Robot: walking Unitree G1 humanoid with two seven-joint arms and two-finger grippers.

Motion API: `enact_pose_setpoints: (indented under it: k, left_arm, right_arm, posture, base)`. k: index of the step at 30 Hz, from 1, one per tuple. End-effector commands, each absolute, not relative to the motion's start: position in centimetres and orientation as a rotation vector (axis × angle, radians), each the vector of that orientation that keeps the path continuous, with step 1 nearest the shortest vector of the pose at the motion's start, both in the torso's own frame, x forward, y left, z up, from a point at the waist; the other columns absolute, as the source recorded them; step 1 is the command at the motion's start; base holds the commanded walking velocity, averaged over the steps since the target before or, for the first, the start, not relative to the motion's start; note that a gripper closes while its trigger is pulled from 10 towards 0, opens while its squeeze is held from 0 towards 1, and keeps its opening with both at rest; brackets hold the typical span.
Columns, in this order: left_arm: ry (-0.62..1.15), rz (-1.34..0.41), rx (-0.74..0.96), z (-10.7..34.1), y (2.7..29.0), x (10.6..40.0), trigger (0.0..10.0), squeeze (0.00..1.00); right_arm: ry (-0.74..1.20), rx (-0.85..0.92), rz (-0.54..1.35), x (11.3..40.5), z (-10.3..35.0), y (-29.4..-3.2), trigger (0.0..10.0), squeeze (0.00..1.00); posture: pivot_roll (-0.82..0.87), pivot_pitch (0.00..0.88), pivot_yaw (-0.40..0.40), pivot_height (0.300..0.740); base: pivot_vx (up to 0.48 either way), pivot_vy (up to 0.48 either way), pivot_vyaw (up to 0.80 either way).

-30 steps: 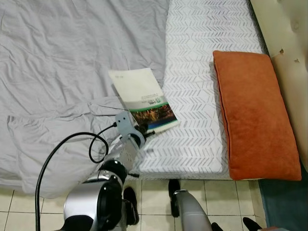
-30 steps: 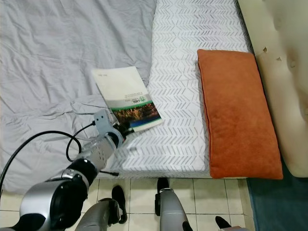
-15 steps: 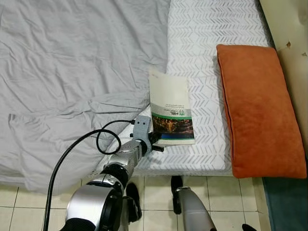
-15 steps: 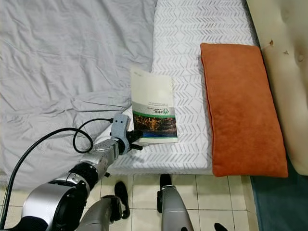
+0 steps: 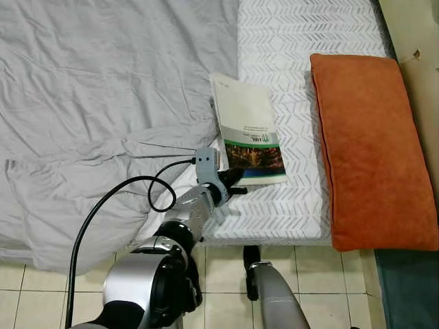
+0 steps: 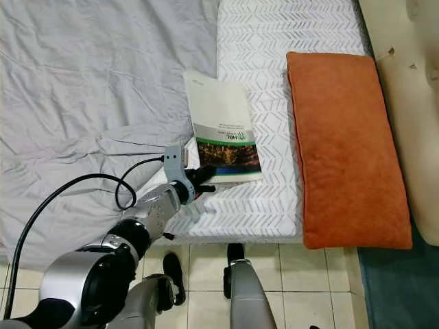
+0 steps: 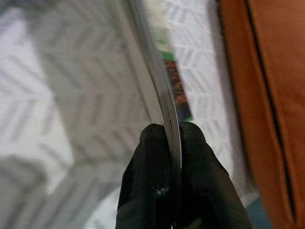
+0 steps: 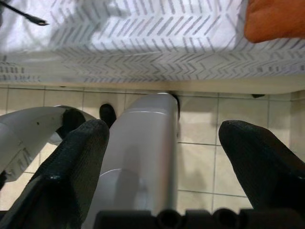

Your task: Clean up the room

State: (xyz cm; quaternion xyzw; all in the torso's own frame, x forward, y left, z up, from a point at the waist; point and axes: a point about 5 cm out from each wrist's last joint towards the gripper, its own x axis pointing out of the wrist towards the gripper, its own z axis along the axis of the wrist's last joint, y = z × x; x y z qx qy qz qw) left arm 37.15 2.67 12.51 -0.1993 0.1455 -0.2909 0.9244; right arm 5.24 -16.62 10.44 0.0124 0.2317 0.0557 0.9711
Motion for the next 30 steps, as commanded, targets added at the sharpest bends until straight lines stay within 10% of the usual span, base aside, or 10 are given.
enact_pose_setpoints:
  k: [1,14,30]
  left_arm:
    - [0.337,-0.715,-0.366,12.1,0.2,36.0,10.0,0.00]
    - [0.376,-0.938,-0.081,10.7,-1.0,34.4,10.0,0.00]
    - [0.368,-0.652,-0.373,10.7,-0.6,35.1,10.0,0.00]
  right_arm:
    - [0.505,0.025,0.097,4.4,10.4,-16.5,10.0,0.00]
    - [0.507,0.036,0.078,4.2,10.0,-16.2,10.0,0.00]
    - [0.518,0.029,0.095,4.0,9.9,-16.1,10.0,0.00]
  posture:
    - [-0.52,0.578,0.012,0.740]
    - [-0.51,0.572,0.036,0.740]
    - [-0.51,0.565,0.018,0.740]
  base:
    - [0.000,0.000,0.00]
    - [0.000,0.000,0.00]
    - [0.000,0.000,0.00]
